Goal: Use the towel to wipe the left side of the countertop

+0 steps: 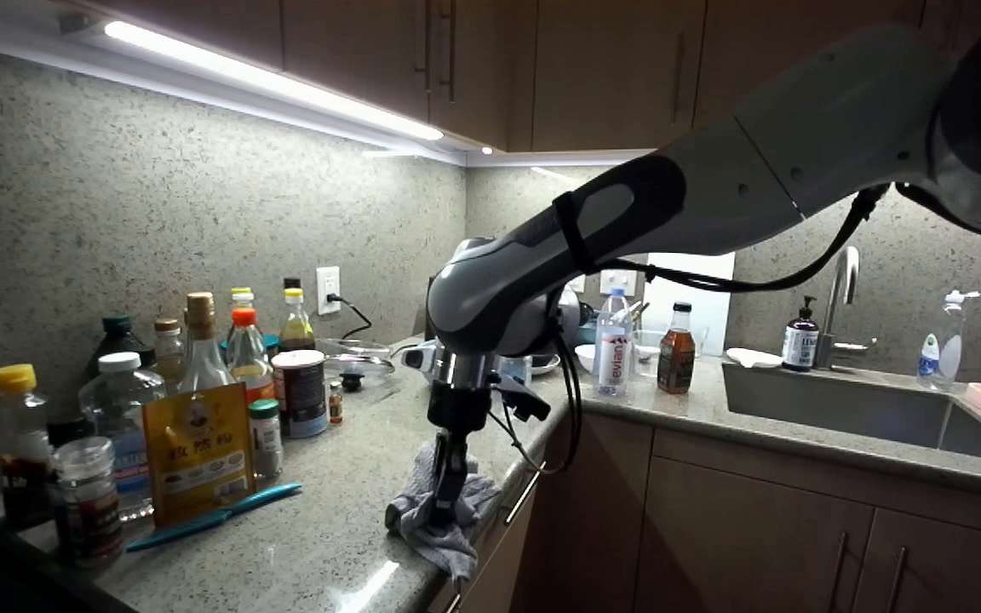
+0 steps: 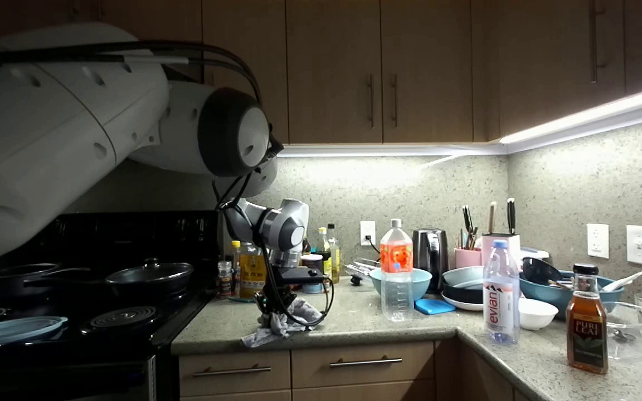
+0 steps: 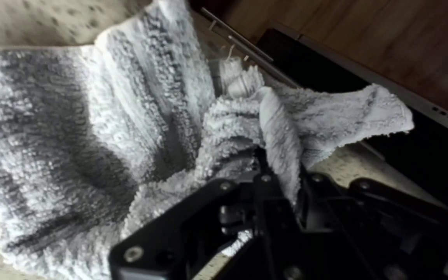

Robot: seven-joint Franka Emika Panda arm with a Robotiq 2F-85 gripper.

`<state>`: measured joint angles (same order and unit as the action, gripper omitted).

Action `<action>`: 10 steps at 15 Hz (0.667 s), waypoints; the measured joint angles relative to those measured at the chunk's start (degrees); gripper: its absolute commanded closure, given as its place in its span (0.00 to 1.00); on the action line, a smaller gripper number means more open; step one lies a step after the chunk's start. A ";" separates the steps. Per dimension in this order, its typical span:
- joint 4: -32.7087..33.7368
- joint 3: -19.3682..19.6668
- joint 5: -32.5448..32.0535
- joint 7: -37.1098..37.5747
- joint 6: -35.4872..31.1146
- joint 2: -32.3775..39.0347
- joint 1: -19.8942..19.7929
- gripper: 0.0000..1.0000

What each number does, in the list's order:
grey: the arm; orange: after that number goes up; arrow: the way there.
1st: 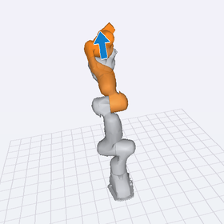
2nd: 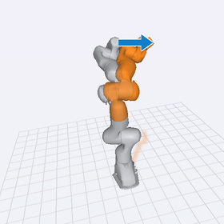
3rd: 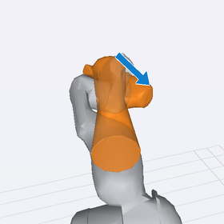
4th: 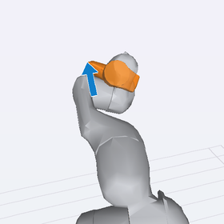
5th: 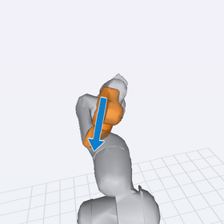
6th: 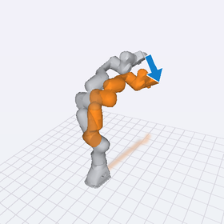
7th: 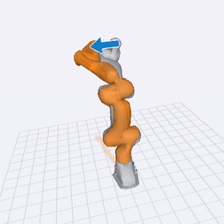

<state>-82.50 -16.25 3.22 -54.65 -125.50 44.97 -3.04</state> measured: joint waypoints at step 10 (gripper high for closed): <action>8.61 -2.63 12.87 -14.34 22.84 4.54 -1.40 0.97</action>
<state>-73.89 -18.89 16.09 -68.99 -102.66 49.51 -4.44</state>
